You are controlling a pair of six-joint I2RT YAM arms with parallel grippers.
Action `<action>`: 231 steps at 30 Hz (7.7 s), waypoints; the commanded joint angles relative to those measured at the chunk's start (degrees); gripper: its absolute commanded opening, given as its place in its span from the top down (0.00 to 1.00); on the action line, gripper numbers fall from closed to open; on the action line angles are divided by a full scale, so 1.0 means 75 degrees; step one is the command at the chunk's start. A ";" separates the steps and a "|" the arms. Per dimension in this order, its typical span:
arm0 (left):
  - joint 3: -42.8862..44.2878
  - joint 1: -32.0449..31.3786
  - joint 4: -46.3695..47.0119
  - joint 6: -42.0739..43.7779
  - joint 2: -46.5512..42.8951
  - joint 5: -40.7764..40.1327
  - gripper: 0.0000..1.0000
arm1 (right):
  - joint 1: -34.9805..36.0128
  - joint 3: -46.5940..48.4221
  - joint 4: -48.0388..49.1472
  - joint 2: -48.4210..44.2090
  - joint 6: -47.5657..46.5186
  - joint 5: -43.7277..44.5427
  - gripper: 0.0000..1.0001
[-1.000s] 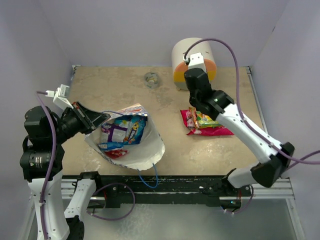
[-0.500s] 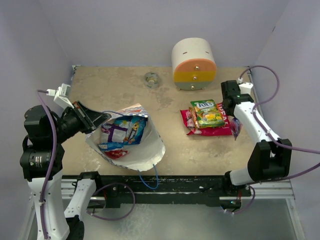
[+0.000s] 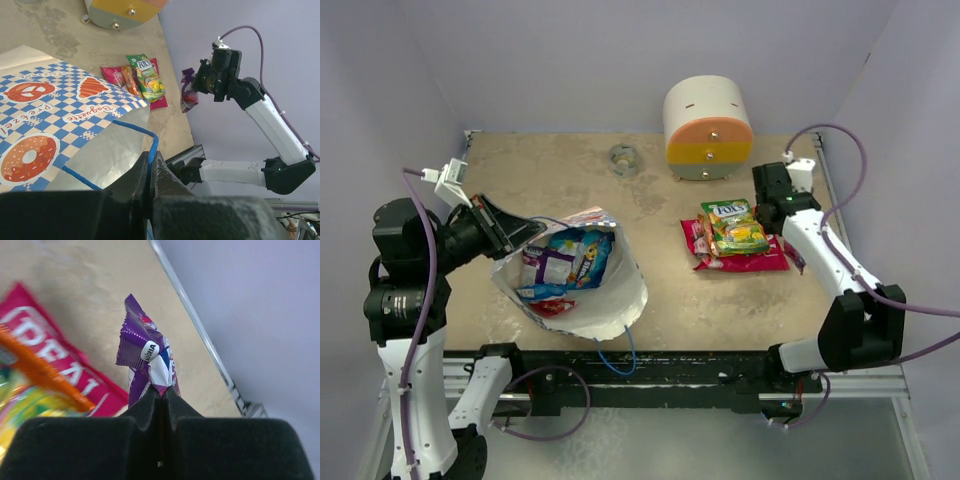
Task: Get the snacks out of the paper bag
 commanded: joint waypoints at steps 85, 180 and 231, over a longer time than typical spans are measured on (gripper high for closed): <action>-0.0451 -0.0054 0.1713 -0.1478 -0.0755 0.0829 1.00 | 0.8803 -0.0097 0.5765 -0.1098 -0.1707 -0.5585 0.33; 0.0314 -0.0054 0.0928 -0.0672 -0.0071 0.1330 1.00 | 0.7717 0.2850 0.4255 0.4483 0.1244 -0.3472 0.10; 0.3117 -0.0053 -0.0348 0.1528 0.1985 -0.2393 1.00 | 0.7710 0.2542 0.7919 0.3042 -0.0372 -0.3845 1.00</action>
